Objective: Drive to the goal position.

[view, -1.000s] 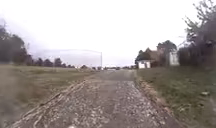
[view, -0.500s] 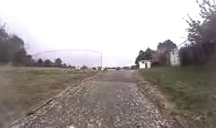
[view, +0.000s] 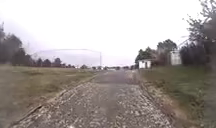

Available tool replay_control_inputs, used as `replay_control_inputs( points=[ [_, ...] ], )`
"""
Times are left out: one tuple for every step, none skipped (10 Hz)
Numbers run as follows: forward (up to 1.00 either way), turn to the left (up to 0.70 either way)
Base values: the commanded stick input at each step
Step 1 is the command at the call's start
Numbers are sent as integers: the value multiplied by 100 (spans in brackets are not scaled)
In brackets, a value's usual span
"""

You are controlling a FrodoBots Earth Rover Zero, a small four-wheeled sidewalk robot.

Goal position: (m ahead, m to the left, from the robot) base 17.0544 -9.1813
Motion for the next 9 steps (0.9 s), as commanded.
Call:
replay_control_inputs(
  points=[
    [60, -15],
    [60, -15],
    [60, -15],
    [60, -15],
    [60, -15],
    [60, -15],
    [60, -15],
    [60, -15],
    [60, -15]
  ],
)
